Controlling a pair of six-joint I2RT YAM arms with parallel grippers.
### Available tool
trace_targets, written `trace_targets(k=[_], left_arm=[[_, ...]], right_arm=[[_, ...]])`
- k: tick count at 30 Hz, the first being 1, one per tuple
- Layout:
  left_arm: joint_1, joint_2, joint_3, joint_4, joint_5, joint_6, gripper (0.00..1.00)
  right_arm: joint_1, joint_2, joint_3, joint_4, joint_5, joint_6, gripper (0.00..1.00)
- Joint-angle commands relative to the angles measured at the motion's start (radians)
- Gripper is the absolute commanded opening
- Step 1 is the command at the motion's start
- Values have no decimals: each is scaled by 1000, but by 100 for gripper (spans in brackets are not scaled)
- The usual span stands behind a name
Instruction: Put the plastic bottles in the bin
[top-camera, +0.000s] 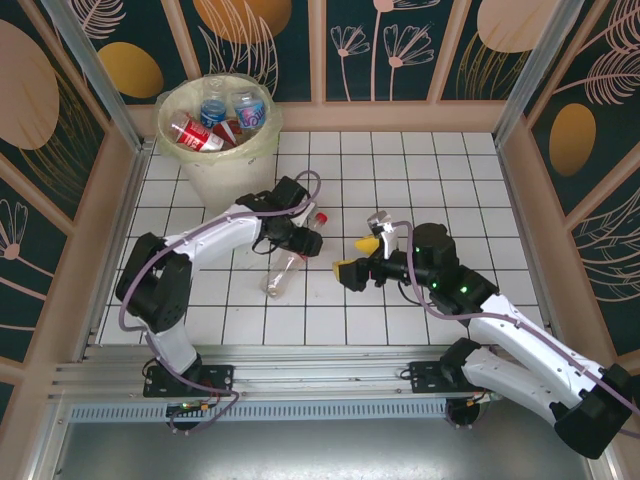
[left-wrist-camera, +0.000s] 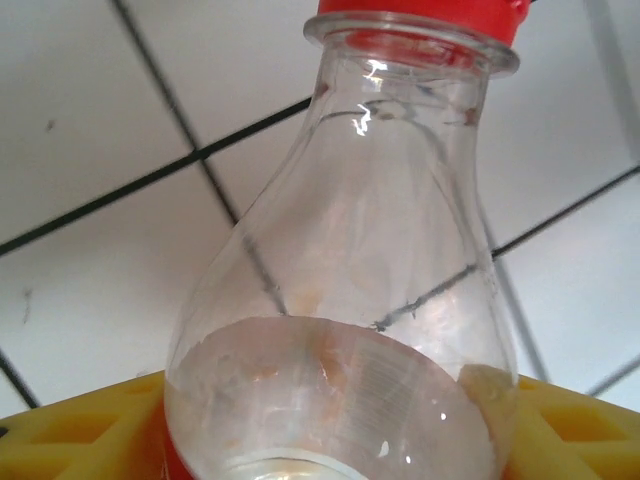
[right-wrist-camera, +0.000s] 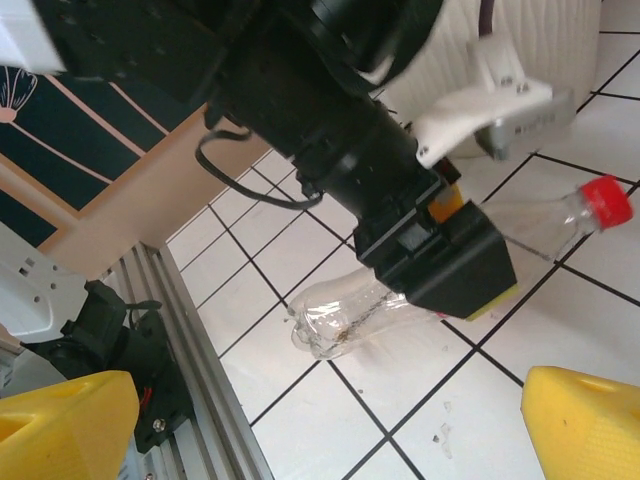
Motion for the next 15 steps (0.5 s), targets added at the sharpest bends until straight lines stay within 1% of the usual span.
trace_targets(k=[1,4,8,10,13,15], left_arm=[[-4,-69,91,105,240,-20,67],[-3,-53,182,117,292,-26,67],[-3,-44,343,122,306,-21,67],[-1,-10,423,135,313,-20,67],[3,1,525,166,284,-15,68],[9,-5,563,206,257,-11,67]], right_arm=[[-7,-39,7,35,1,5,99],[-5,-76,0,113,-20,28,99],[-5,-122,-3,182,-9,38,99],[-6,-128,5,189,12,37,99],[-5,-136,10,199,52,37,99],[-5,-142,7,209,77,40,99]])
